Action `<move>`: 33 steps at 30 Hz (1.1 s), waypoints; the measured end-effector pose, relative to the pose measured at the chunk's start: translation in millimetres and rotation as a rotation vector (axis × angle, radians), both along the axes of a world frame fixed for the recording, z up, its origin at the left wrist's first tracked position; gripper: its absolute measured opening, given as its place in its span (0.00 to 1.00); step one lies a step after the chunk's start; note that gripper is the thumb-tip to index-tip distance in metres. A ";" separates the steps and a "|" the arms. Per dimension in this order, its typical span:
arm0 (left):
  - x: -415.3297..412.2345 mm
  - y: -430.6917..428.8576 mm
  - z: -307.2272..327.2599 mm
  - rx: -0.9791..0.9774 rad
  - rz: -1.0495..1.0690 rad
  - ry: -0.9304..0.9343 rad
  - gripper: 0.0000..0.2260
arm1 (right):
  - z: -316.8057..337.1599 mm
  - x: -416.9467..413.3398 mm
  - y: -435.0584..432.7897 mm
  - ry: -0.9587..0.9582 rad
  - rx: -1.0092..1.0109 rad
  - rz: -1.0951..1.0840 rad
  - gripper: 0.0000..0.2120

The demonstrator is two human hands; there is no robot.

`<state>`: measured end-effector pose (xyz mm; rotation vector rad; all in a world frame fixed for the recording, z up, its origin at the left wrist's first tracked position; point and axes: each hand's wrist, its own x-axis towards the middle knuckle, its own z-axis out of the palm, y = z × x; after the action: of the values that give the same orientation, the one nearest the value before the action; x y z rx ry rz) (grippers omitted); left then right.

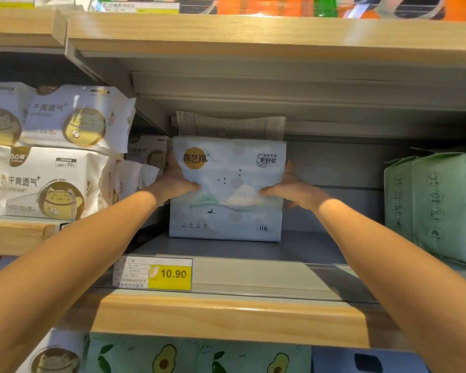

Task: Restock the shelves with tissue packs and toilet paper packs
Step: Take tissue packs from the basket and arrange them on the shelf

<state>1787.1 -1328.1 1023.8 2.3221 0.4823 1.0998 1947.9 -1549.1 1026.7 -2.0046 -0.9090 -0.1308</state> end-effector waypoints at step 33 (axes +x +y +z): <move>-61.4 -175.4 -42.7 0.439 0.351 -0.046 0.24 | -22.7 -89.0 -102.5 -0.676 -0.078 -0.067 0.26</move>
<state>1725.7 -1503.4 981.1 2.6415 0.7092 1.5514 1858.9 -1651.6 1003.9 -2.0911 -1.2703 -0.8610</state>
